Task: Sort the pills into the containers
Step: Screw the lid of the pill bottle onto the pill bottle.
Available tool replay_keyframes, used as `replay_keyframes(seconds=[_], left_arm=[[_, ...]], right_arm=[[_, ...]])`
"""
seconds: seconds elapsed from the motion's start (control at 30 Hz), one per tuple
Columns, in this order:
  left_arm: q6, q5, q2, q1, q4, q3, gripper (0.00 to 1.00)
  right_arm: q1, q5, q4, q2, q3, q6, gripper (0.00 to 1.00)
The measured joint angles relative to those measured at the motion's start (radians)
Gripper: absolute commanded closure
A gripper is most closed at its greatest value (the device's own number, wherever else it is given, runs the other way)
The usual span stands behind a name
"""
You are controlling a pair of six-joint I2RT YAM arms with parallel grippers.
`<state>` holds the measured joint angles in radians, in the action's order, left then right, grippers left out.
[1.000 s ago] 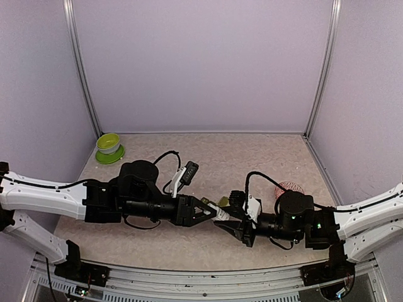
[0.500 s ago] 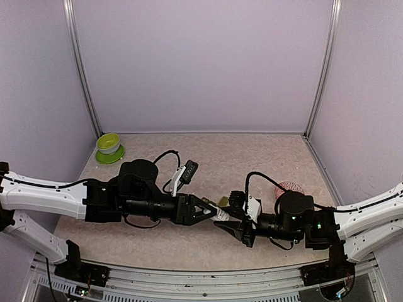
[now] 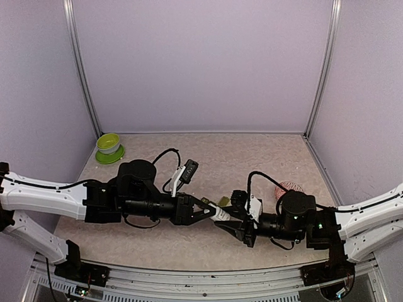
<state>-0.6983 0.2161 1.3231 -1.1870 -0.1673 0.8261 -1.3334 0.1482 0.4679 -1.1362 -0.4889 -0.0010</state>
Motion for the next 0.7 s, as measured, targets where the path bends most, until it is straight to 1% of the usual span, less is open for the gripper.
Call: replay_keyframes(seconds=[0.07, 0.2, 0.43, 0.47, 0.5, 0.53, 0.6, 0.7], left_arm=[[0.033, 0.010, -0.005, -0.003, -0.012, -0.003, 0.85], [0.122, 0.050, -0.028, -0.009, -0.051, -0.018, 0.87], [0.227, 0.082, -0.042, -0.026, -0.050, -0.031, 0.85], [0.241, 0.087, -0.042, -0.028, -0.049, -0.033, 0.84], [0.258, 0.093, -0.044, -0.031, -0.048, -0.034, 0.80], [0.272, 0.098, -0.048, -0.034, -0.047, -0.036, 0.72], [0.288, 0.102, -0.057, -0.039, -0.047, -0.040, 0.53], [0.318, 0.109, -0.074, -0.044, -0.063, -0.043, 0.21]], right_arm=[[0.000, -0.016, 0.000, 0.013, 0.002, 0.015, 0.79], [0.000, -0.070, -0.003, 0.045, 0.002, 0.060, 0.78], [0.000, -0.168, -0.032, 0.051, -0.005, 0.172, 0.78], [0.000, -0.181, -0.036, 0.052, -0.005, 0.187, 0.78], [0.000, -0.196, -0.038, 0.052, -0.006, 0.202, 0.78], [0.000, -0.210, -0.039, 0.052, -0.006, 0.214, 0.78], [0.000, -0.234, -0.039, 0.053, -0.010, 0.234, 0.78], [0.000, -0.265, -0.045, 0.053, -0.028, 0.267, 0.78]])
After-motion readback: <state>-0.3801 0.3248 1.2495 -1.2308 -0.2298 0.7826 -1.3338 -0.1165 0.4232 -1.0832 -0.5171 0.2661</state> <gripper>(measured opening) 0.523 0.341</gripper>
